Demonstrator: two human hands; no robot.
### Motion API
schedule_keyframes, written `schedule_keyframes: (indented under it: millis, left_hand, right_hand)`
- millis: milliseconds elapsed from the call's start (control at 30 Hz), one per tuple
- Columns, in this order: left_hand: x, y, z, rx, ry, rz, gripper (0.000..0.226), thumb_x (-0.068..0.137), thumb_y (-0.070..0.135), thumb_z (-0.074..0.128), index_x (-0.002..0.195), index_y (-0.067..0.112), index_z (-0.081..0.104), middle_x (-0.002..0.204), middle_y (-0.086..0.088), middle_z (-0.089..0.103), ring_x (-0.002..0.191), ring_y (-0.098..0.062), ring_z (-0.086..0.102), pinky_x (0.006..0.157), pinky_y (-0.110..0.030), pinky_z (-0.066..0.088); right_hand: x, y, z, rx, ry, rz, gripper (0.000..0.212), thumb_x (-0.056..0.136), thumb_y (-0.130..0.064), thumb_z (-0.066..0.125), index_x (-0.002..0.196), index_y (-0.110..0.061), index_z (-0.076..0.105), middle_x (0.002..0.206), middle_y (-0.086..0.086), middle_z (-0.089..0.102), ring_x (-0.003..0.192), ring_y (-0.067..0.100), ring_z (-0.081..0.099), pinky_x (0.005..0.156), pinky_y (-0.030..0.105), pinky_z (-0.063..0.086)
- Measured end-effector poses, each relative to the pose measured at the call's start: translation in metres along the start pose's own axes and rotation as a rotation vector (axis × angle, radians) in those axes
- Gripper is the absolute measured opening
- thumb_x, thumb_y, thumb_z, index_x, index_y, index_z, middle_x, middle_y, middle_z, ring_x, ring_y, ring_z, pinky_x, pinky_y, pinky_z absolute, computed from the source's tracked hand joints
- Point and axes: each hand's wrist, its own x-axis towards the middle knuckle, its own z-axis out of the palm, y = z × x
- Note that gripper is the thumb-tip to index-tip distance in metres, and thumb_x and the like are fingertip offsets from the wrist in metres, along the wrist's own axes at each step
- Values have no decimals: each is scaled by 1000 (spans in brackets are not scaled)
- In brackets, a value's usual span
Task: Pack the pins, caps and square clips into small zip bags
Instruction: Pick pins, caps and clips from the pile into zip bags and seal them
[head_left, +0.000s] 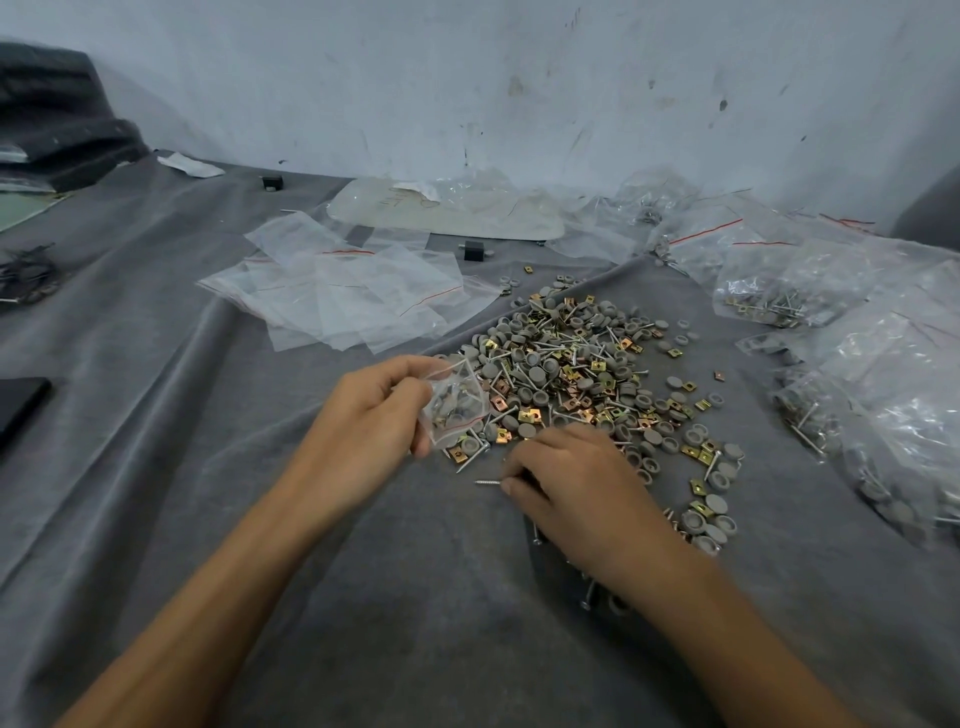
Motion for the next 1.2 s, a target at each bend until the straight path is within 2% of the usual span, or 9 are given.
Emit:
schedule_keyframes:
  millis: [167, 333, 467, 567, 667, 733, 833, 1000, 1200]
  left_hand:
    - [-1, 0, 0, 40, -13, 1, 31, 99, 25, 44, 110, 39, 69, 52, 1, 60, 46, -5, 43, 47, -18, 36]
    - [-5, 0, 6, 152, -64, 44, 35, 87, 37, 39, 108, 41, 67, 55, 1, 65, 53, -7, 53, 60, -28, 45]
    - [-6, -5, 14, 205, -120, 68, 33, 88, 35, 41, 106, 41, 68, 55, 2, 66, 52, -4, 56, 55, -27, 44]
    - [-7, -7, 17, 221, -139, 72, 33, 88, 36, 42, 108, 41, 68, 57, 1, 67, 53, -6, 58, 57, -29, 45]
    - [-6, -6, 15, 203, -136, 80, 34, 89, 34, 42, 107, 41, 69, 56, 0, 67, 53, -8, 57, 58, -33, 47]
    - [-5, -5, 14, 188, -123, 69, 35, 88, 33, 41, 108, 40, 69, 56, 0, 66, 54, -9, 58, 61, -32, 46]
    - [-5, -5, 10, 208, -114, 57, 36, 89, 36, 40, 111, 42, 67, 58, 2, 68, 53, -5, 55, 61, -30, 46]
    - [-6, -4, 10, 216, -112, 55, 36, 91, 34, 39, 113, 47, 66, 60, 3, 69, 50, -2, 52, 59, -28, 44]
    - [-7, -4, 8, 233, -110, 54, 36, 96, 31, 41, 119, 45, 65, 61, 4, 69, 51, -2, 52, 62, -31, 46]
  right_hand:
    - [-1, 6, -6, 37, 31, 0, 12, 101, -36, 53, 98, -27, 60, 101, -11, 62, 100, 12, 49, 95, 33, 37]
    - [-2, 10, -13, 333, 285, 66, 4, 100, -33, 55, 97, -31, 56, 87, -15, 58, 87, 4, 53, 71, 18, 42]
    - [-2, 3, -12, 333, 361, -17, 3, 99, -27, 59, 98, -26, 61, 91, -17, 58, 87, 4, 53, 74, 19, 43]
    - [-2, -2, -8, 299, 321, -51, 10, 97, -25, 63, 106, -22, 67, 97, -11, 64, 91, 8, 55, 79, 28, 47]
    - [-1, -2, -11, 450, 280, -27, 23, 98, -26, 64, 120, -30, 65, 103, -12, 70, 96, 2, 62, 83, 22, 52]
    - [0, 6, -16, 462, 285, 9, 18, 98, -23, 63, 115, -27, 68, 105, -12, 71, 98, 2, 63, 85, 26, 53]
    - [-2, 24, -23, 279, 156, 63, 15, 97, -20, 63, 108, -26, 72, 106, -12, 65, 104, 9, 58, 91, 35, 49]
    - [-6, 37, -22, 167, -125, 45, 35, 95, -36, 64, 129, -37, 63, 113, -18, 49, 114, 5, 40, 90, 24, 31]
    - [-2, 36, -13, 89, -137, 9, 36, 94, -49, 63, 129, -40, 62, 108, -18, 45, 108, 5, 35, 88, 27, 33]
